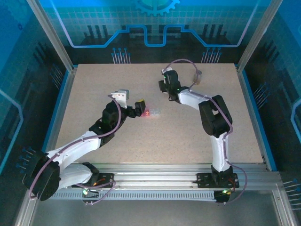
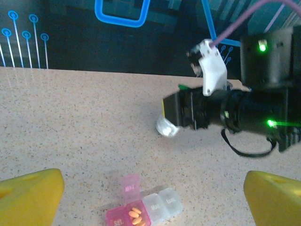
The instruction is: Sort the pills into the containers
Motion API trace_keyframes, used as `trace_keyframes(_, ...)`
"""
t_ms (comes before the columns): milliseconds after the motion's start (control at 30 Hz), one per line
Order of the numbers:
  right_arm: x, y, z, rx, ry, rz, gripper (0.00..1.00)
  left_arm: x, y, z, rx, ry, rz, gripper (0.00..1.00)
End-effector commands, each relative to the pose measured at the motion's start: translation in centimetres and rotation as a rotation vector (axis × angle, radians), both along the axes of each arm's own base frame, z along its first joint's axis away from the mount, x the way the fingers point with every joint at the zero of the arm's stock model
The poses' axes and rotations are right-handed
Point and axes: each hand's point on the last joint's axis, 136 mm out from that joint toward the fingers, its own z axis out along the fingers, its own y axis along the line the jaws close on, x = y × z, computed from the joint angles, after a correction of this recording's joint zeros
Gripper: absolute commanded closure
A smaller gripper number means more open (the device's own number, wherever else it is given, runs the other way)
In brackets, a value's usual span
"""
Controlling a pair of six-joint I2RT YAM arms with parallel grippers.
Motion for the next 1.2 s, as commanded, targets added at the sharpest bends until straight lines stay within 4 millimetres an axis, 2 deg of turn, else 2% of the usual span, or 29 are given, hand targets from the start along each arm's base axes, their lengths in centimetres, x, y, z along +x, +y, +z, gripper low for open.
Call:
trace_keyframes(0, 1.9, -1.0, -0.7, -0.055, 0.008, -0.043, 0.88, 0.4, -0.5, 0.7, 0.011, -0.013, -0.007, 0.01)
trace_keyframes(233, 3.8, -2.7, -2.1, -0.059, 0.085, -0.129, 0.86, 0.7, -0.8, 0.4, 0.023, -0.007, -0.015, 0.01)
trace_keyframes(267, 4.0, -2.9, -1.6, -0.05, 0.087, -0.136, 0.85, 0.7, -0.9, 0.3, 0.027, -0.006, -0.016, 0.01)
trace_keyframes(300, 4.1, -3.1, -3.1, -0.056, 0.118, -0.143, 0.84, 0.7, -0.9, 0.3, 0.028, -0.005, -0.015, 0.01)
trace_keyframes(333, 4.1, -3.3, -3.3, -0.056, 0.13, -0.15, 0.84, 0.8, -0.9, 0.3, 0.029, -0.005, -0.016, 0.01)
trace_keyframes(433, 4.2, -3.6, -3.1, -0.053, 0.137, -0.159, 0.81, 0.8, -1.1, 0.4, 0.025, -0.004, -0.02, 0.01)
trace_keyframes(500, 4.2, -3.8, -2.8, -0.049, 0.138, -0.161, 0.72, 0.9, -1.1, 0.4, 0.023, -0.004, -0.02, 0.01)
trace_keyframes(567, 4.1, -3.7, -2.5, -0.033, 0.142, -0.152, 0.56, 1.1, -1.1, 0.6, 0.02, -0.006, -0.014, 0.01)
trace_keyframes(633, 4.0, -3.5, -2.3, 0.003, 0.158, -0.133, 0.44, 1.4, -1.3, 0.8, 0.019, -0.007, -0.012, 0.01)
trace_keyframes(700, 3.7, -3.4, -2.5, 0.03, 0.18, -0.114, 0.39, 1.7, -1.6, 1.0, 0.017, -0.006, -0.018, 0.01)
trace_keyframes(733, 3.6, -3.3, -0.7, 0.054, 0.154, -0.101, 0.38, 1.9, -1.8, 1.2, 0.016, -0.007, -0.02, 0.01)
trace_keyframes(933, 2.1, -1.9, 2.1, 0.121, 0.123, 0.042, 0.32, 4.0, -3.2, 2.0, 0.019, 0.015, -0.025, 0.01)
trace_keyframes(1167, -1.3, -2.7, 5.9, 0.196, 0.075, 0.16, 0.31, 8.7, -4.9, 1.2, -0.036, 0.11, -0.014, 0.04)
